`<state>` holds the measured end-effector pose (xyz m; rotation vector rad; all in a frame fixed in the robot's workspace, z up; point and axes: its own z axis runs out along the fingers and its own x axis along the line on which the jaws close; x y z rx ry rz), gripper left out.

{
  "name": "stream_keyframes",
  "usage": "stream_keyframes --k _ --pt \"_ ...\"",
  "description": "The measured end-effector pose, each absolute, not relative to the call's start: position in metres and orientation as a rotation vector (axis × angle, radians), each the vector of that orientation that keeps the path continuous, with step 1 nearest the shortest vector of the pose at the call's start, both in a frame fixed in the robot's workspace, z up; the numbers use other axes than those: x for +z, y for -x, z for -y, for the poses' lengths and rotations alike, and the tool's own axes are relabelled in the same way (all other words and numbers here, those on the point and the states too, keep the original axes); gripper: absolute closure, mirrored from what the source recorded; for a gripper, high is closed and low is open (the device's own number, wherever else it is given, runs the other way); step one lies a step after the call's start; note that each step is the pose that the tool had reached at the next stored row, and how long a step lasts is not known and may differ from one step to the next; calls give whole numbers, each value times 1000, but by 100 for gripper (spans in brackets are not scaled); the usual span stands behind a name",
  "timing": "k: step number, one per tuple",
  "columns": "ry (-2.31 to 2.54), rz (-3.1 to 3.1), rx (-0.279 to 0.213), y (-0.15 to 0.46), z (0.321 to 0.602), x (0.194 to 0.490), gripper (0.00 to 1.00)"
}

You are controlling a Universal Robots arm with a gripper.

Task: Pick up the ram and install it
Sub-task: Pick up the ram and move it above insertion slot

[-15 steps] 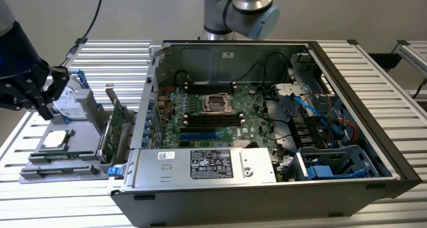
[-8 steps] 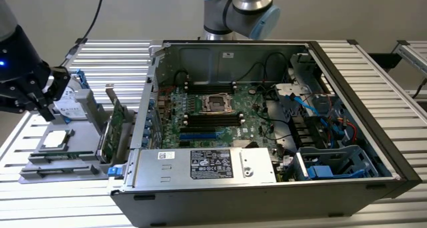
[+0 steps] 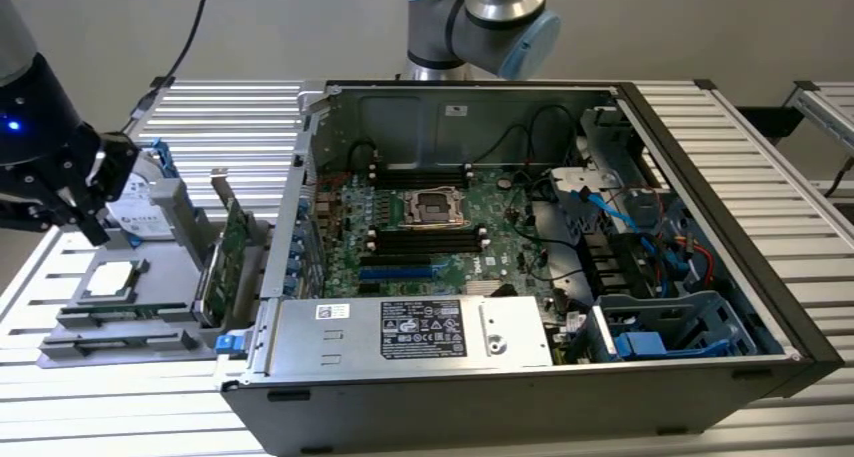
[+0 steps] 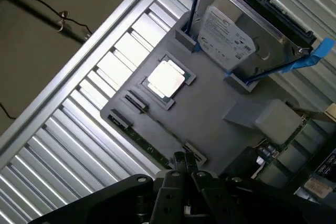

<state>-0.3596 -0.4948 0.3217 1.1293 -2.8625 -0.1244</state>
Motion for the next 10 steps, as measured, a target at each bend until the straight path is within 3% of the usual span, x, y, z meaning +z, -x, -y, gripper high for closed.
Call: stream_keyframes --k 10 --pt "-1381 2742 -115 360 495 322 89"
